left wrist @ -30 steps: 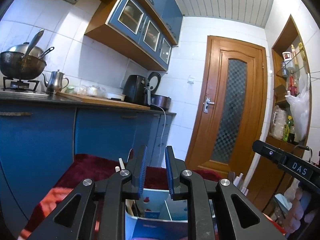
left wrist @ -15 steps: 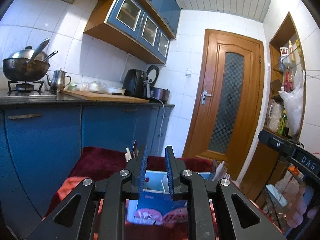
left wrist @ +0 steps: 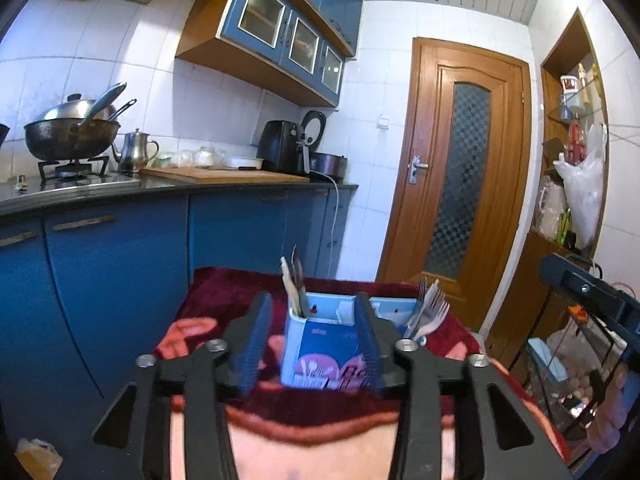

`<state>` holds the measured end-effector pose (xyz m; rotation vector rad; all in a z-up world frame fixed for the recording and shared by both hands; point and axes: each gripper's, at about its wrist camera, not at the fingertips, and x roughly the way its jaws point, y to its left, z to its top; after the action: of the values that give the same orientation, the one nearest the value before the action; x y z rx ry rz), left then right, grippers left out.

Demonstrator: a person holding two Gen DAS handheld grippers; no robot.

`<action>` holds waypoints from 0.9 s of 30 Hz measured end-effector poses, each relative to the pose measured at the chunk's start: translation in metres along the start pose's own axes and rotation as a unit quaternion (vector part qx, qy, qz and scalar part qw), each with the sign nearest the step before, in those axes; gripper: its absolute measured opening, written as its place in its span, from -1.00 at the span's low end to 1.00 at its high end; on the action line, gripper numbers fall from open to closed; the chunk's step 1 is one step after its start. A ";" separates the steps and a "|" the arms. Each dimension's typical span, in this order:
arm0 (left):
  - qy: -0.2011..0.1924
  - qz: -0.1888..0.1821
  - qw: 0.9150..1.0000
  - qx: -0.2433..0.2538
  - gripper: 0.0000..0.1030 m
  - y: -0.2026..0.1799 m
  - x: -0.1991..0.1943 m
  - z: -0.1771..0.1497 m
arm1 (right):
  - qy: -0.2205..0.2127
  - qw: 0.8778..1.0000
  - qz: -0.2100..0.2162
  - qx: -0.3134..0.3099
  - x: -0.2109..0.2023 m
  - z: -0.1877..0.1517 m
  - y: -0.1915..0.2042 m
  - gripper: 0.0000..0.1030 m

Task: Organize utensils

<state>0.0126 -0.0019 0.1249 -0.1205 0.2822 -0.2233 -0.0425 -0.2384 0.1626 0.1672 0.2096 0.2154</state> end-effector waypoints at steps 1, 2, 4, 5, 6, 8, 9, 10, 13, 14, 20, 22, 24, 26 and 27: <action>0.002 0.002 1.000 0.003 0.16 0.000 -0.003 -0.001 | 0.001 1.000 0.001 0.000 -0.004 -0.003 0.000 -0.10; 0.005 0.004 1.000 0.007 0.24 0.000 -0.009 -0.005 | 0.003 1.000 0.001 0.000 -0.006 -0.005 0.001 -0.05; 0.009 0.013 1.000 0.010 0.49 0.001 -0.015 -0.009 | 0.008 1.000 0.000 0.001 -0.012 -0.013 0.001 0.07; 0.013 0.020 1.000 0.009 0.51 0.003 -0.018 -0.014 | 0.012 1.000 0.001 0.001 -0.014 -0.017 0.001 0.11; 0.017 0.023 1.000 0.007 0.54 0.004 -0.021 -0.017 | 0.017 1.000 0.001 0.003 -0.016 -0.023 0.000 0.17; 0.027 0.028 0.999 0.003 0.55 0.006 -0.025 -0.025 | 0.023 1.000 0.003 0.006 -0.019 -0.031 0.000 0.28; 0.031 0.031 0.999 0.001 0.56 0.007 -0.025 -0.028 | 0.028 1.000 0.002 0.009 -0.020 -0.038 -0.001 0.32; 0.035 0.035 0.999 0.000 0.56 0.007 -0.026 -0.032 | 0.032 0.999 0.002 0.011 -0.021 -0.044 -0.002 0.38; 0.045 0.046 0.998 0.003 0.56 0.008 -0.024 -0.047 | 0.045 0.999 -0.002 0.013 -0.021 -0.062 -0.004 0.50; 0.049 0.048 0.998 0.005 0.56 0.007 -0.023 -0.051 | 0.048 0.999 -0.004 0.013 -0.020 -0.067 -0.005 0.54; 0.067 0.063 0.995 0.034 0.56 0.006 -0.012 -0.080 | 0.070 0.997 -0.021 0.007 -0.012 -0.109 -0.010 0.73; 0.065 0.064 0.995 0.038 0.56 0.007 -0.009 -0.088 | 0.069 0.997 -0.024 0.006 -0.008 -0.119 -0.011 0.79; 0.056 0.072 0.995 0.041 0.56 0.008 -0.006 -0.097 | 0.065 0.998 -0.027 0.003 -0.004 -0.129 -0.012 0.84; 0.051 0.079 0.995 0.039 0.56 0.011 -0.001 -0.102 | 0.056 0.998 -0.040 -0.007 0.001 -0.138 -0.013 0.89; 0.050 0.083 0.995 0.037 0.56 0.013 0.001 -0.106 | 0.052 0.997 -0.047 -0.011 0.003 -0.141 -0.013 0.89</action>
<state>-0.0139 0.0015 0.0220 -0.0126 0.3810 -0.0745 -0.0680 -0.2306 0.0239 0.1233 0.3167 0.1319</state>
